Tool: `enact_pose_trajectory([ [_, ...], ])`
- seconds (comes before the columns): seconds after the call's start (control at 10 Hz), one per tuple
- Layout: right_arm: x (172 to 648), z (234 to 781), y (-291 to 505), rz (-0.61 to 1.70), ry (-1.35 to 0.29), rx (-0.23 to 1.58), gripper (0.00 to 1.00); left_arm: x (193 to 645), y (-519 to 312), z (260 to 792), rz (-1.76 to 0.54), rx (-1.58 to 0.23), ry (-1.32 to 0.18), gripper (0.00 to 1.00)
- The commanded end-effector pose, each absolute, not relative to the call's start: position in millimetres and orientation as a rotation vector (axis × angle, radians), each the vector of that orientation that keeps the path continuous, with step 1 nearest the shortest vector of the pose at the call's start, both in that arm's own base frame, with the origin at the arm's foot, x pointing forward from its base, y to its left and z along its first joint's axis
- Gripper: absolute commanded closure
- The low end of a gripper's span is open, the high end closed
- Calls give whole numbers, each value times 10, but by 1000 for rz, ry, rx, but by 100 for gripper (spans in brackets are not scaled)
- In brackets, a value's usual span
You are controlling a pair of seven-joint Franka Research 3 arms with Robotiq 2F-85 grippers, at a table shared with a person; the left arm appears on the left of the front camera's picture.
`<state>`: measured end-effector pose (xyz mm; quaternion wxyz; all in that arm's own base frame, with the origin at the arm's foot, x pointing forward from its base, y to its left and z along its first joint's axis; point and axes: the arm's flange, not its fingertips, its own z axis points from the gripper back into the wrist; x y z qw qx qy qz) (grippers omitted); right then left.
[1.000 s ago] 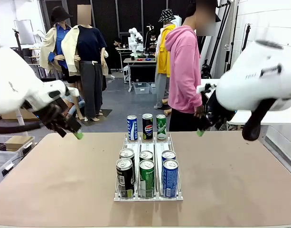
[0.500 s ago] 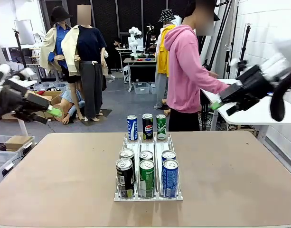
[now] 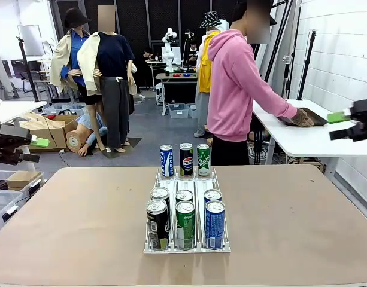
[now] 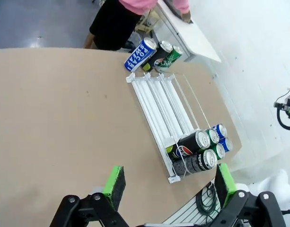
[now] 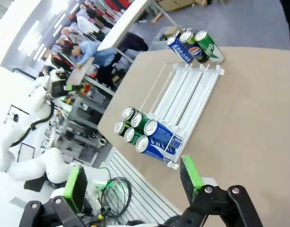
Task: Retrieve and hand over the desired beverage to the person.
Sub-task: Pick up a can of the same type that the person held from the Automatic Can Dispenser.
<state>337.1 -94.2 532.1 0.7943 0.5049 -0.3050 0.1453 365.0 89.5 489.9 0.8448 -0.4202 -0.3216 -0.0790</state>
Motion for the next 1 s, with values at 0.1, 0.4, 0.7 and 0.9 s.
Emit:
enact_pose_trajectory([
  [0.1, 3257, 5087, -1214, 298, -702, 1152, 0, 3464, 1230, 4921, -130, -953, -783, 0],
  [0.4, 3155, 5014, -1528, 292, -728, 1169, 0, 3415, 1573, 4975, -71, -991, -807, 0],
  [0.7, 3153, 4947, -1677, 277, -730, 1202, 0, 3415, 1832, 4886, -89, -997, -755, 0],
  [0.9, 3165, 4956, -1694, 271, -734, 1209, 0, 3353, 2018, 4797, -43, -1016, -786, 0],
])
